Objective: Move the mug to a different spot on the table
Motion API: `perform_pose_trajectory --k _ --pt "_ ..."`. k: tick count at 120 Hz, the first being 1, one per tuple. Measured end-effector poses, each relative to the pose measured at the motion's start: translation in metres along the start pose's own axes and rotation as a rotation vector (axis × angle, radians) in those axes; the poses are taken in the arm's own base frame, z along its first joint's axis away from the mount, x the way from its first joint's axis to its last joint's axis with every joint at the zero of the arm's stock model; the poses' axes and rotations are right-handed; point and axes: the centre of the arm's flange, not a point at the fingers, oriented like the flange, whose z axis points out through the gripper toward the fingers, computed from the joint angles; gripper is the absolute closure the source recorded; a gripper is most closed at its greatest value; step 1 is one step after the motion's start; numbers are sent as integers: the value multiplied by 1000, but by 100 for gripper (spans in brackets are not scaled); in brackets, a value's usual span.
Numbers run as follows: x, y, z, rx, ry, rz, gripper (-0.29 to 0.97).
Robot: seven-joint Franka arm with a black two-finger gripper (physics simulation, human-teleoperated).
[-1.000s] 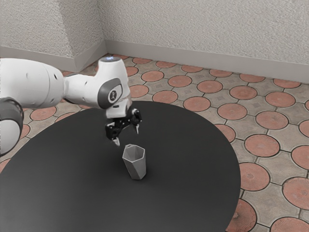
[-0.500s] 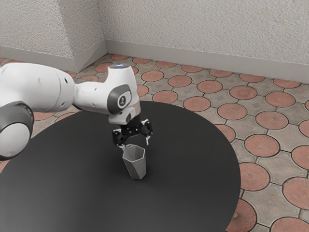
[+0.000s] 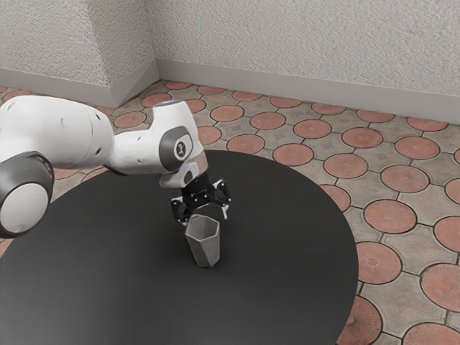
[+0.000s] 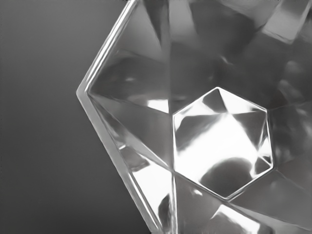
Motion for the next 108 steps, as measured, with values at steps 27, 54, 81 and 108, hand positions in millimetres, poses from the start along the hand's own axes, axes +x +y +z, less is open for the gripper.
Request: perform_pose_trajectory --k 27,54,81,108 --pt "-6 4 -4 18 3 2 8" --pt "-12 9 -1 29 -10 -1 26" --pt "-15 8 -3 48 -29 -6 61" --pt "-15 6 -13 78 -42 -2 71"
